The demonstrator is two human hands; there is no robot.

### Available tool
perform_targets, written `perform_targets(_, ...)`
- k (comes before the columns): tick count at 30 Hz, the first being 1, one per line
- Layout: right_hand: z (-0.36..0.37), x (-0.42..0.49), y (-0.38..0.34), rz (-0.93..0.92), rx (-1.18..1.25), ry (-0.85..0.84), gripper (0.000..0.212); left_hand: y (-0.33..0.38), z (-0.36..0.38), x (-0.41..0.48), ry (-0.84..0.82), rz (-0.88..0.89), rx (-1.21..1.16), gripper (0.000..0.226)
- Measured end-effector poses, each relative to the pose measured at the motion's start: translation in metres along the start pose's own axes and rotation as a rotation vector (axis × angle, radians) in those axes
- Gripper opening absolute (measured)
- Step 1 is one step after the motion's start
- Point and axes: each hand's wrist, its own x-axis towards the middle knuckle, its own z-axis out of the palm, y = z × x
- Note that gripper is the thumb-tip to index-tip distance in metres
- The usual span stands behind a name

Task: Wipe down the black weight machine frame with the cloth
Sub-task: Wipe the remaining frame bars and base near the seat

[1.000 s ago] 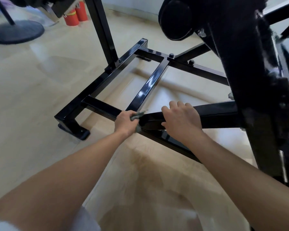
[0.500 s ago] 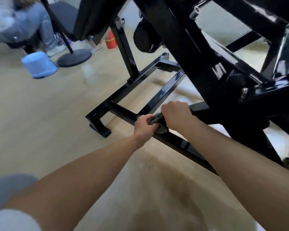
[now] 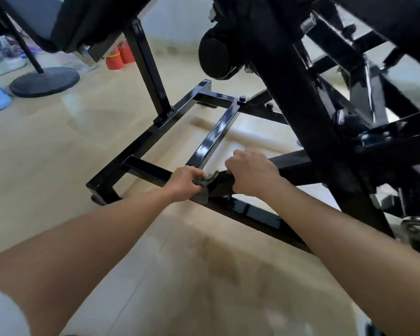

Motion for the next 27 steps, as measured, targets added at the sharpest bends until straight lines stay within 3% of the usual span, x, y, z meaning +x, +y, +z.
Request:
perform_targets(4,-0.005,0.004,-0.003,0.098,0.038,-0.064,0.015,-0.005,-0.023,0.026,-0.135,0.182,0.177,0.030)
perform_targets(8,-0.005,0.008,-0.007,0.199,0.073,-0.110,0.016,-0.016,-0.022,0.035,-0.157,0.415,0.227,0.030)
perform_targets(15,-0.010,0.014,-0.020,0.420,0.146,-0.126,0.020,-0.034,-0.011,0.046,-0.112,0.563,-0.077,0.028)
perform_targets(21,-0.009,0.021,-0.031,0.514,0.101,-0.136,0.031,-0.004,-0.004,0.045,-0.157,0.637,-0.320,0.029)
perform_targets(27,-0.001,0.010,-0.030,0.513,0.071,-0.061,0.032,-0.015,-0.005,0.051,-0.160,0.681,-0.268,0.031)
